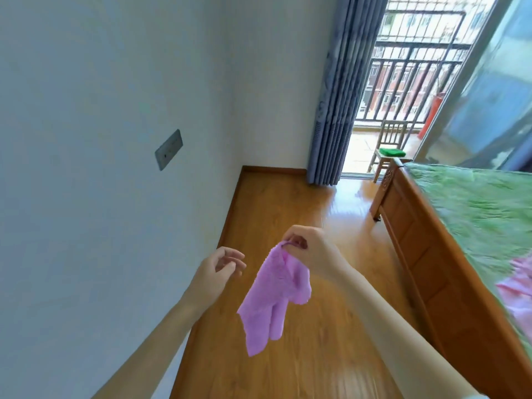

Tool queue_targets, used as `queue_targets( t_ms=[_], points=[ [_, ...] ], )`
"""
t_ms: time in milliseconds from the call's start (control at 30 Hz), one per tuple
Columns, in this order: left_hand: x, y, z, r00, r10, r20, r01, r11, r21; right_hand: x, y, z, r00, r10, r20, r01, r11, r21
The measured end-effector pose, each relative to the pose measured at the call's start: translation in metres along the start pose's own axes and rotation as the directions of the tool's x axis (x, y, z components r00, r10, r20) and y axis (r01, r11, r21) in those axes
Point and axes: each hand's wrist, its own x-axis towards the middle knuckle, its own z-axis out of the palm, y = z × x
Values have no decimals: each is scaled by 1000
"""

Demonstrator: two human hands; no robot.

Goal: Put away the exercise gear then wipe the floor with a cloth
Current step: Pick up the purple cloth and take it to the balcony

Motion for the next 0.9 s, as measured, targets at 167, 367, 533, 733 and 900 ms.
queue_targets(
  t_ms=[167,367,533,733,900],
  points=[
    [37,45,57,997,64,-32,-67,993,-98,19,44,-80,995,-80,-60,75,994,-77],
    [94,81,142,997,68,35,-61,983,-172,41,105,-159,989,-108,-101,99,991,-91],
    [157,114,183,999,34,26,-26,966,-257,70,161,-219,986,-40,-161,26,996,-86],
    [232,150,224,999,49,9,-43,945,-323,116,222,-272,982,18,-188,-30,998,-63],
    [312,181,259,988,137,76,-104,936,-336,160,276,-291,954,24,-299,-48,996,-75]
  ],
)
